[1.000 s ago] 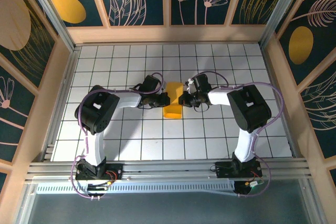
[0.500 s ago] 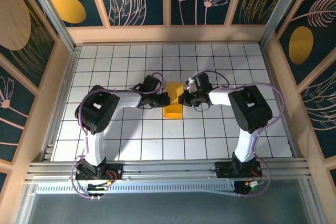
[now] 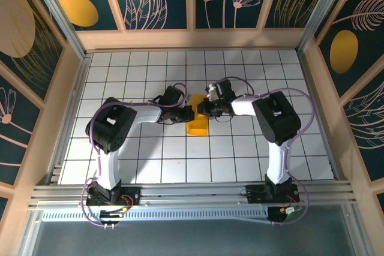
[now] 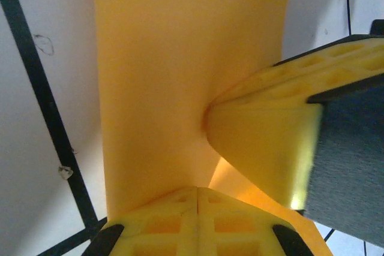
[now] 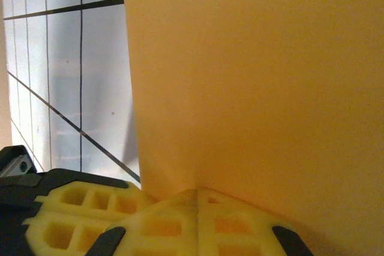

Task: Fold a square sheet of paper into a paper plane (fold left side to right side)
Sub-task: Hold the square sheet of paper at the center of the table, then first fold the square sheet of paper in half at the center of the table.

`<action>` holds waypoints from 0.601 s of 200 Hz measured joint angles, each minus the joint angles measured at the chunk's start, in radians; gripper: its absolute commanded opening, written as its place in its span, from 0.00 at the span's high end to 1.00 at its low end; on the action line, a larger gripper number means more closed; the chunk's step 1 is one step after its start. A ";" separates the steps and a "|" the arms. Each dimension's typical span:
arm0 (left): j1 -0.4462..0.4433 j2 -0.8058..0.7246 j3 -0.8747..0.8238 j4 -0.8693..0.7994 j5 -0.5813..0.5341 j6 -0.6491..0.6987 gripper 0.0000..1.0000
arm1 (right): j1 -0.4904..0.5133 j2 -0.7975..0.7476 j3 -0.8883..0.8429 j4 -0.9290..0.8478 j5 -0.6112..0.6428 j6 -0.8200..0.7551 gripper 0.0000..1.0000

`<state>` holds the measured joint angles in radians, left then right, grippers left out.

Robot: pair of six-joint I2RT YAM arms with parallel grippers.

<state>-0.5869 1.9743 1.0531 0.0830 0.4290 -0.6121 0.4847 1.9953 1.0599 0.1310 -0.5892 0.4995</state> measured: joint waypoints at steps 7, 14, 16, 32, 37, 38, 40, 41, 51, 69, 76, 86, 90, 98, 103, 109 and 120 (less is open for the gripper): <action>0.000 0.000 0.000 0.000 0.000 0.000 0.95 | 0.000 0.005 0.002 0.000 0.005 0.000 1.00; 0.000 0.000 0.000 0.000 0.000 0.000 0.95 | 0.000 0.006 0.005 -0.005 0.008 0.000 1.00; 0.000 0.000 0.000 0.000 -0.001 0.000 0.95 | 0.000 0.006 0.006 -0.006 0.009 0.000 1.00; -0.002 0.000 -0.001 0.003 -0.006 0.000 0.94 | 0.002 0.006 0.008 -0.010 0.022 -0.003 1.00; -0.002 -0.001 -0.002 0.005 -0.007 0.000 0.94 | 0.002 0.006 0.008 -0.011 0.024 -0.003 1.00; -0.003 -0.001 -0.002 0.006 -0.007 0.000 0.94 | 0.002 0.006 0.008 -0.011 0.024 -0.003 1.00; -0.003 -0.002 -0.003 0.007 -0.007 0.000 0.94 | 0.002 0.006 0.008 -0.011 0.024 -0.003 1.00; -0.003 -0.002 -0.005 0.008 -0.008 0.000 0.94 | 0.002 0.006 0.008 -0.011 0.024 -0.003 1.00; -0.003 -0.005 -0.013 0.019 -0.011 -0.001 0.94 | 0.002 0.006 0.007 -0.013 0.028 -0.003 1.00; -0.003 -0.012 -0.031 0.046 -0.014 -0.001 0.94 | 0.002 0.006 0.007 -0.014 0.032 -0.003 1.00; -0.003 -0.015 -0.040 0.057 -0.015 -0.001 0.94 | 0.002 0.006 0.007 -0.014 0.033 -0.003 1.00; -0.003 -0.026 -0.062 0.076 -0.016 -0.002 0.94 | 0.002 0.006 0.006 -0.015 0.035 -0.003 1.00; -0.003 -0.031 -0.071 0.081 -0.018 -0.002 0.94 | 0.002 0.006 0.006 -0.014 0.035 -0.004 1.00; -0.003 -0.041 -0.089 0.093 -0.018 -0.002 0.94 | 0.002 0.006 0.006 -0.014 0.035 -0.003 1.00; -0.003 -0.047 -0.099 0.099 -0.018 -0.002 0.94 | 0.002 0.006 0.006 -0.014 0.035 -0.004 1.00; -0.003 -0.056 -0.115 0.108 -0.018 -0.005 0.94 | 0.002 0.006 0.006 -0.014 0.035 -0.004 1.00; -0.003 -0.073 -0.140 0.116 -0.018 -0.009 0.94 | 0.002 0.006 0.006 -0.015 0.035 -0.005 1.00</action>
<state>-0.5896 1.9015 0.9127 0.1989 0.4107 -0.6212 0.4862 2.0018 1.0660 0.1162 -0.5537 0.4950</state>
